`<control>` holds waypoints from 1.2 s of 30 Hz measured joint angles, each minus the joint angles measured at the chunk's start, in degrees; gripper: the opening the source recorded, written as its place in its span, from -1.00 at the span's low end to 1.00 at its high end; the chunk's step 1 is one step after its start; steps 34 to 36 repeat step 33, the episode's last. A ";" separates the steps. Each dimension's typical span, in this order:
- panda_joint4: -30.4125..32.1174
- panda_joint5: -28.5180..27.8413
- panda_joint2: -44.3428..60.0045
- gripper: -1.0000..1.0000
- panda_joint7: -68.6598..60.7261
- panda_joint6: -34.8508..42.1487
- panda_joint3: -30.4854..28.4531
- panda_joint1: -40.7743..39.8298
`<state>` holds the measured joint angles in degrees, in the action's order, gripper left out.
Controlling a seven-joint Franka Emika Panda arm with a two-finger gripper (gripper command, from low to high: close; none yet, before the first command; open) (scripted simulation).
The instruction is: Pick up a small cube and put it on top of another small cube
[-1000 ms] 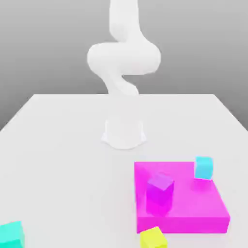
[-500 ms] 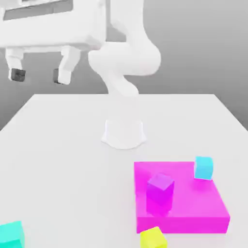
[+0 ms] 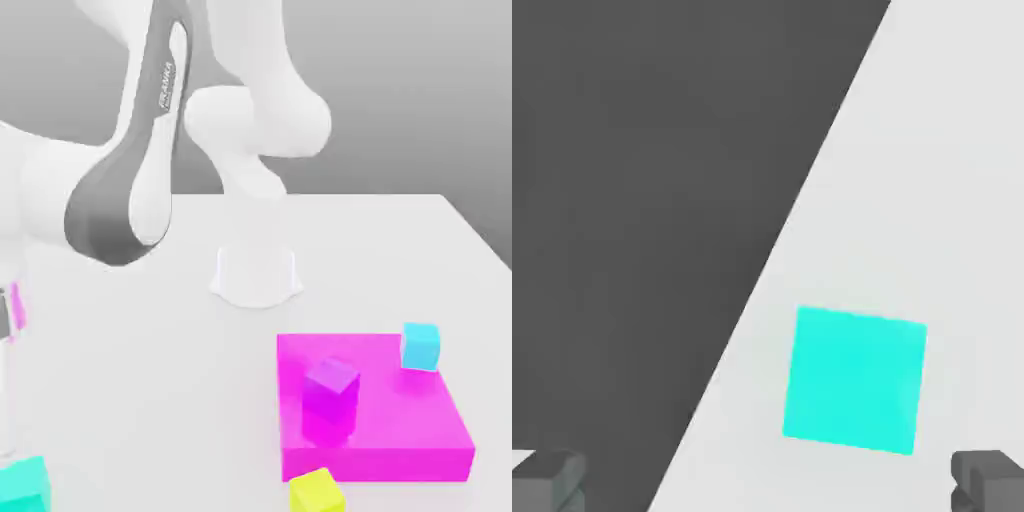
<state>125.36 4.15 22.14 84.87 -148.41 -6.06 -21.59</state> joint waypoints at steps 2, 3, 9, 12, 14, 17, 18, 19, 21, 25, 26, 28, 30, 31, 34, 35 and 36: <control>-0.73 1.05 4.16 0.00 0.05 -2.58 0.34 -0.69; -1.14 1.44 6.24 0.00 -0.10 -4.10 0.62 -0.98; -1.80 2.02 9.52 -1.00 -0.42 -6.70 1.13 -1.41; -1.78 2.02 9.40 -1.00 -0.39 -6.59 1.10 -1.40; -1.12 1.51 6.27 -1.00 -0.02 -4.09 0.61 -1.05; 0.76 0.03 0.68 -1.00 -0.39 -0.45 1.42 0.93; 1.74 -0.64 -0.58 -1.00 -1.20 -0.22 2.67 2.26; 2.74 -1.28 -1.76 -1.00 -2.02 -0.08 3.92 3.58; 4.83 -2.59 -4.07 -1.00 -3.66 0.07 6.49 6.15; 9.25 -5.30 -8.41 -1.00 -7.07 -0.01 11.78 11.39; 10.02 -6.15 -8.64 -1.00 -7.75 -0.51 13.08 12.80; 10.83 -8.88 -6.53 -1.00 -8.31 -3.23 15.10 16.13; 10.94 -11.12 -3.26 1.00 -7.89 -6.44 15.30 18.35; 10.94 -11.12 -3.26 1.00 -7.89 -6.45 15.30 18.35; 10.94 -11.12 -3.26 1.00 -7.89 -6.45 15.30 18.35; 10.94 -11.12 -3.26 1.00 -7.89 -6.45 15.30 18.35; 10.94 -11.12 -3.26 1.00 -7.89 -6.45 15.30 18.35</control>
